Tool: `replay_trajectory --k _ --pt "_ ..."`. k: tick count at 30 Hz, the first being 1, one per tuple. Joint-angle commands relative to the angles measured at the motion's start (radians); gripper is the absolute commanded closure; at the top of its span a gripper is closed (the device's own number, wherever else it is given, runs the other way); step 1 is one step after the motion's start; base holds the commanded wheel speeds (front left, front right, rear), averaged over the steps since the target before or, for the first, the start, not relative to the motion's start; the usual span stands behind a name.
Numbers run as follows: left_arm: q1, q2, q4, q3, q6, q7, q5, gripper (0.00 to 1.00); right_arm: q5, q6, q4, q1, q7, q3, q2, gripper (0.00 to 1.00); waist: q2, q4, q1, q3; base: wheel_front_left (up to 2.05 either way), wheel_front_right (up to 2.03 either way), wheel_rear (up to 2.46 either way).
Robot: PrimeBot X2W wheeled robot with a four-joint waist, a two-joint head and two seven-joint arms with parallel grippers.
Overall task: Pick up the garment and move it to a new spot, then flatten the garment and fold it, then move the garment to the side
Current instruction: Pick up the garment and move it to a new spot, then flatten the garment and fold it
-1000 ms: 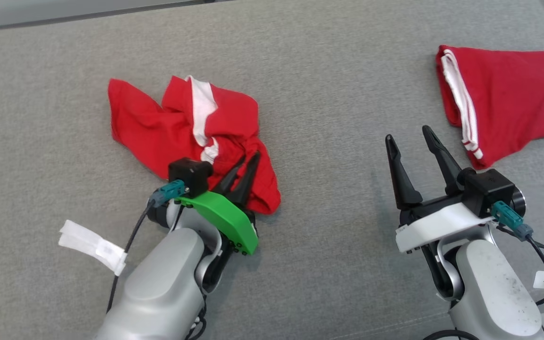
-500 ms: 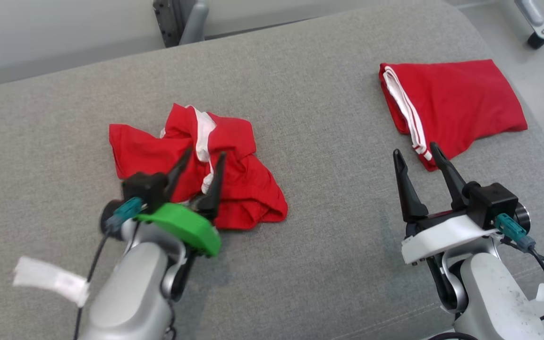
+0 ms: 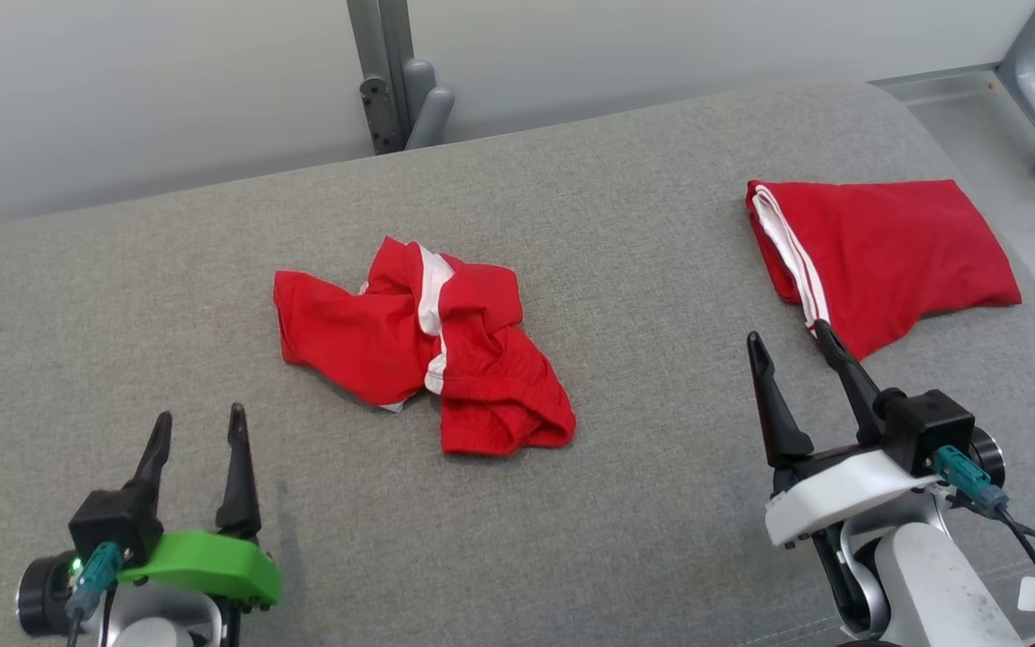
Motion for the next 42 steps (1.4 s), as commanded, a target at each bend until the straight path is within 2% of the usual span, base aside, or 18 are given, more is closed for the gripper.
replay_trajectory --k 1,4,8,13,21,25,29,30,34,42 --pt "0.035 -0.005 -0.011 0.023 0.007 0.001 0.016 0.0 0.0 -0.002 0.004 0.023 -0.002 -0.002 0.002 0.0 0.0002 0.016 0.0 -0.021 0.0 0.0 0.0" --pt "0.108 -0.032 -0.062 0.085 0.016 0.001 0.058 0.0 -0.001 -0.002 0.009 0.036 -0.002 0.001 0.003 0.0 0.0002 0.018 0.0 -0.032 0.0 0.0 0.0" --pt "0.194 -0.065 -0.106 0.16 0.007 0.001 0.104 0.0 0.0 -0.002 0.024 0.057 -0.002 0.0 -0.001 0.0 0.0002 0.026 0.0 -0.043 0.0 0.0 0.0" --pt "0.229 -0.082 -0.129 0.205 -0.008 0.001 0.128 0.0 0.005 -0.002 0.036 0.058 -0.002 0.01 -0.006 0.0 0.0002 0.024 0.0 -0.044 0.0 0.0 0.0" --pt "0.237 -0.091 -0.149 0.23 -0.024 0.001 0.145 0.0 0.01 -0.002 0.043 0.054 -0.002 0.008 -0.013 0.0 0.0002 0.027 0.0 -0.043 0.0 0.0 0.0" --pt "0.222 -0.091 -0.144 0.211 -0.03 0.001 0.131 0.0 0.009 -0.002 0.044 0.054 -0.002 0.02 -0.015 0.0 0.0002 0.043 0.0 -0.034 0.0 0.0 0.0" --pt "0.193 -0.091 -0.133 0.157 -0.027 0.001 0.112 0.0 0.017 -0.002 0.062 0.034 -0.002 0.088 -0.017 0.0 0.0002 0.114 0.0 -0.009 0.0 0.0 0.0" --pt "0.193 -0.091 -0.133 0.157 -0.027 0.001 0.112 0.0 0.017 -0.002 0.062 0.034 -0.002 0.088 -0.017 0.0 0.0002 0.114 0.0 -0.009 0.0 0.0 0.0" --pt "0.168 -0.09 -0.116 0.09 -0.022 0.001 0.085 0.0 0.019 -0.002 0.097 -0.028 -0.002 0.169 -0.018 0.0 0.0002 0.22 0.0 0.034 0.0 0.0 0.0" --pt "0.139 -0.091 -0.096 0.009 -0.014 0.001 0.051 0.0 -0.021 -0.002 0.277 -0.19 -0.002 0.279 -0.04 0.0 0.0002 0.395 0.0 0.099 0.0 0.0 0.0"
